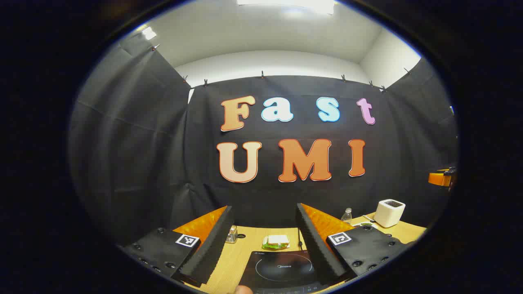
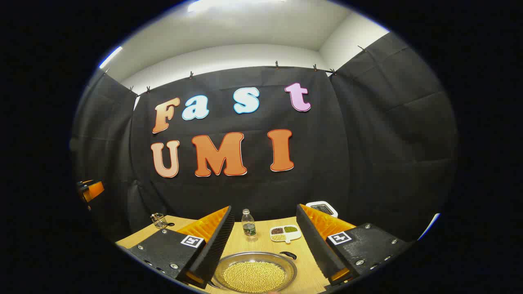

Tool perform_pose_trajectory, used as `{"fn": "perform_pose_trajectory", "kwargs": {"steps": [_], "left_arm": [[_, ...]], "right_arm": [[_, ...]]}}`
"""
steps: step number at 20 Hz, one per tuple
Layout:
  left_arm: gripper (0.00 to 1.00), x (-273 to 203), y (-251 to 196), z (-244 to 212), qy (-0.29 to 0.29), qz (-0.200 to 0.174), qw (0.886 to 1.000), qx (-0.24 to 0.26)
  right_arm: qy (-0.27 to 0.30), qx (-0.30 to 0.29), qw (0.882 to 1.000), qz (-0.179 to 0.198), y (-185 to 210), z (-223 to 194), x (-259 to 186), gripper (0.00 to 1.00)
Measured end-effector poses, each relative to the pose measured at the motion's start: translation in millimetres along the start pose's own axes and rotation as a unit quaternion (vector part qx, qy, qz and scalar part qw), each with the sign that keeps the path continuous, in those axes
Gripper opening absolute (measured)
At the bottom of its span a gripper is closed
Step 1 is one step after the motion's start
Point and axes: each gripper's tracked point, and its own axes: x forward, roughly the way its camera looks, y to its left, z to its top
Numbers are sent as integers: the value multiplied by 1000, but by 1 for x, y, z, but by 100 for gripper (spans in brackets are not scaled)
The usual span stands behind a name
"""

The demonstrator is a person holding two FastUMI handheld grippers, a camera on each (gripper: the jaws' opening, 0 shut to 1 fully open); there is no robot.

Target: First push the handle of the pot to place it horizontally, then grasp the pot with both hands and set it on the induction cooktop.

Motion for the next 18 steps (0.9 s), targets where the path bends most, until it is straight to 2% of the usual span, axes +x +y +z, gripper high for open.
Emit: {"fn": "perform_pose_trajectory", "kwargs": {"steps": [18], "left_arm": [[99, -1, 2, 5, -2, 0, 1000, -1]], "right_arm": [[2, -23, 1000, -5, -1, -4, 5, 93]]}}
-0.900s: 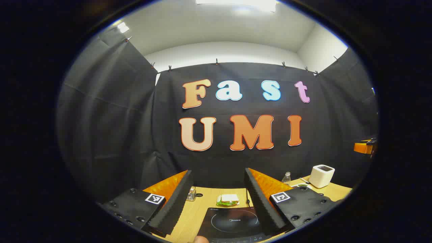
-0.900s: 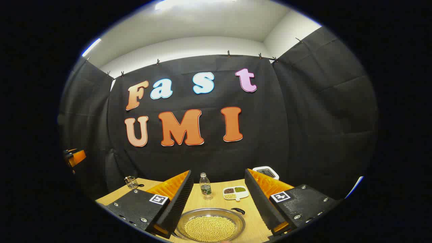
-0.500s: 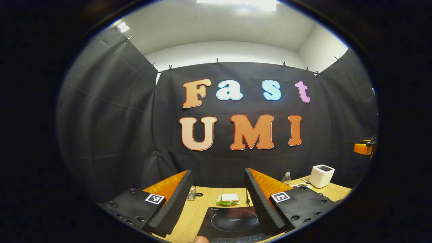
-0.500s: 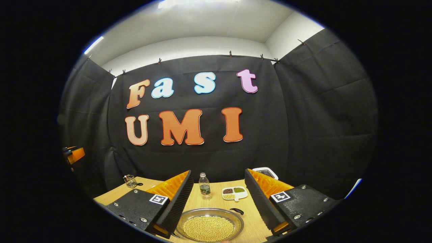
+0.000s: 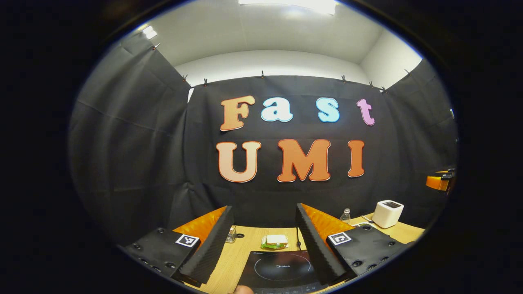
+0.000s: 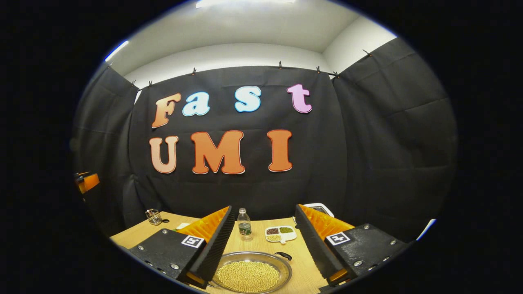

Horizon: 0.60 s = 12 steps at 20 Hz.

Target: First push the handle of the pot to place it horizontally, then grasp the pot with both hands and set it on the induction cooktop.

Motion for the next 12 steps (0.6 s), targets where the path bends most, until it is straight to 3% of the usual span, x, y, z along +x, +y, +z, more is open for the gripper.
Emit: {"fn": "perform_pose_trajectory", "kwargs": {"steps": [5, 7, 8, 10, 12], "left_arm": [[99, 0, -1, -3, 2, 1, 1000, 0], [99, 2, 0, -3, 2, 3, 1000, 2], [99, 2, 1, -2, 2, 5, 1000, 3], [99, 2, 1, -3, 1, 7, 1000, 5], [99, 3, -1, -4, 2, 8, 1000, 5]], "right_arm": [[1, -10, 1000, 2, 2, -5, 0, 75], [4, -12, 1000, -2, -2, -10, -2, 60], [4, -12, 1000, -1, -1, -12, -2, 58], [8, -10, 1000, 2, 1, -19, -3, 39], [18, -11, 1000, 12, 4, -32, -6, 29]]}}
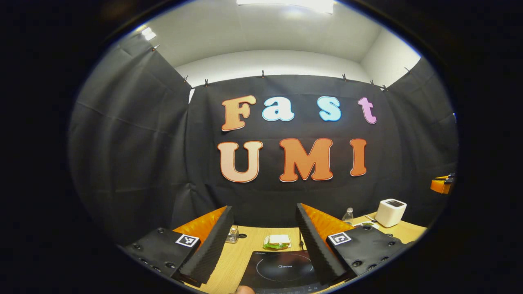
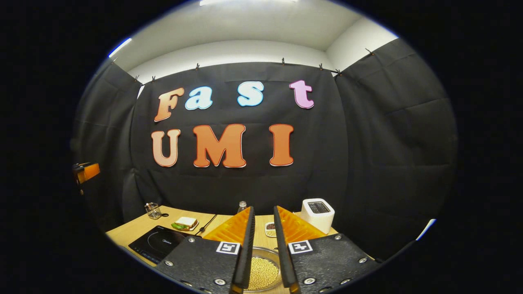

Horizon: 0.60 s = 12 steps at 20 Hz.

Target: First push the handle of the pot to place it horizontally, then grasp the pot with both hands and set it on the induction cooktop.

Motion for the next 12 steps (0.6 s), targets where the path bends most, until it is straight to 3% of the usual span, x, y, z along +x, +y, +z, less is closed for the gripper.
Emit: {"fn": "perform_pose_trajectory", "kwargs": {"steps": [8, 11, 12], "left_arm": [[99, -4, -5, -6, 6, -3, 1000, 0], [100, -5, -6, -12, 11, -3, 1000, 1], [96, -6, -7, -14, 13, -4, 1000, 0]], "right_arm": [[71, 2, 997, 35, 19, -73, -12, 5], [109, 0, 992, 57, 32, -109, -23, 5], [122, 0, 990, 65, 38, -120, -26, 5]]}}
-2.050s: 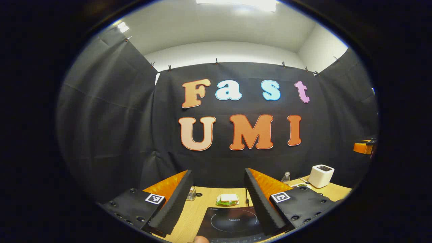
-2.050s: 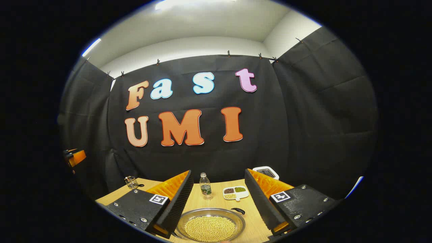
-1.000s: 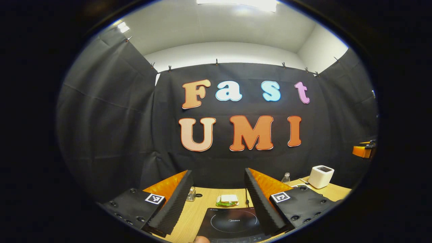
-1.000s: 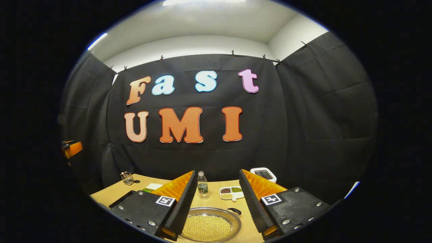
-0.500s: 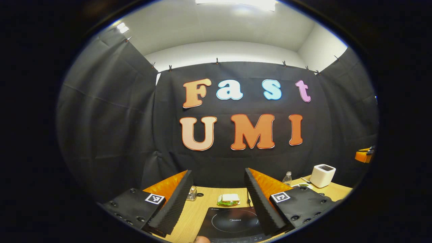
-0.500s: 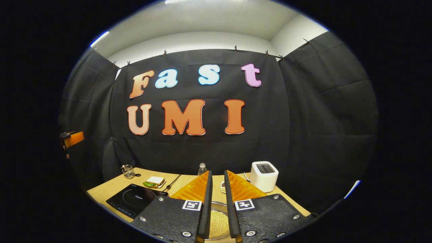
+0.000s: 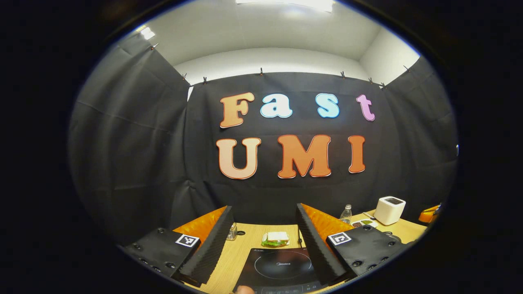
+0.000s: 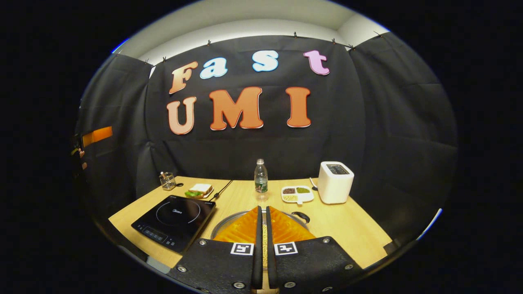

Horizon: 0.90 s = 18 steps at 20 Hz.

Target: First push the handle of the pot to place it horizontally, then grasp the pot with both hands and set it on the induction cooktop.

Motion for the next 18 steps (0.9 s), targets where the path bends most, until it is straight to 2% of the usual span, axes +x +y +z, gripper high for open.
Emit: {"fn": "perform_pose_trajectory", "kwargs": {"steps": [1, 7, 12, 18], "left_arm": [[100, 0, 1, -2, 3, -1, 1000, -1], [99, -4, -2, -12, 11, -8, 1000, -4], [99, -4, -1, -23, 22, -4, 1000, 3], [99, -6, -3, -37, 40, -10, 999, -2]], "right_arm": [[13, -2, 1000, 7, 5, -12, 0, 5], [96, -13, 994, 45, 37, -90, 2, 5], [144, -31, 987, 70, 60, -140, 0, 5], [196, -24, 975, 99, 85, -185, 3, 5]]}}
